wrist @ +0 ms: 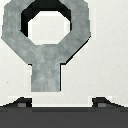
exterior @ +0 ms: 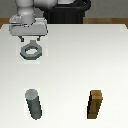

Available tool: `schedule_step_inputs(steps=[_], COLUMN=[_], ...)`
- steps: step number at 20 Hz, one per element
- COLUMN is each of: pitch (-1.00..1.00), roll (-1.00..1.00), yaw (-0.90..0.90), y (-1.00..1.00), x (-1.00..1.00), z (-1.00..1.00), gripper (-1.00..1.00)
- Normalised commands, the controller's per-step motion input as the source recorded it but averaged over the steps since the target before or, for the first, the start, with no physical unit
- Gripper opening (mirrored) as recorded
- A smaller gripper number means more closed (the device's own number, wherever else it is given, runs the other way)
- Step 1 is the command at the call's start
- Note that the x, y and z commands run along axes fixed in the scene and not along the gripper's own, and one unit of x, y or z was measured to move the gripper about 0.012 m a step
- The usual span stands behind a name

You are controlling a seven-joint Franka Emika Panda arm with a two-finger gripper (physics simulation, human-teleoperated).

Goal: Put the loop with the handle onto the peg.

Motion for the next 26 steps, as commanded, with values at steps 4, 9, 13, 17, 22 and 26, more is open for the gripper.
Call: schedule_step_inputs(steps=[4, 9, 13, 17, 22, 26], pitch=[0.00, 0.00, 0.00, 0.00, 0.00, 0.00], roll=[0.00, 0.00, 0.00, 0.00, 0.00, 0.00], yaw=[0.00, 0.00, 0.00, 0.00, 0.00, 0.00], y=[0.00, 0.00, 0.00, 0.00, 0.00, 0.00], x=[0.50, 0.40, 0.00, 0.00, 0.00, 0.00], z=[0.25, 0.00, 0.00, 0.00, 0.20, 1.00], gripper=[1.00, 1.00, -1.00, -1.00, -1.00, -1.00])
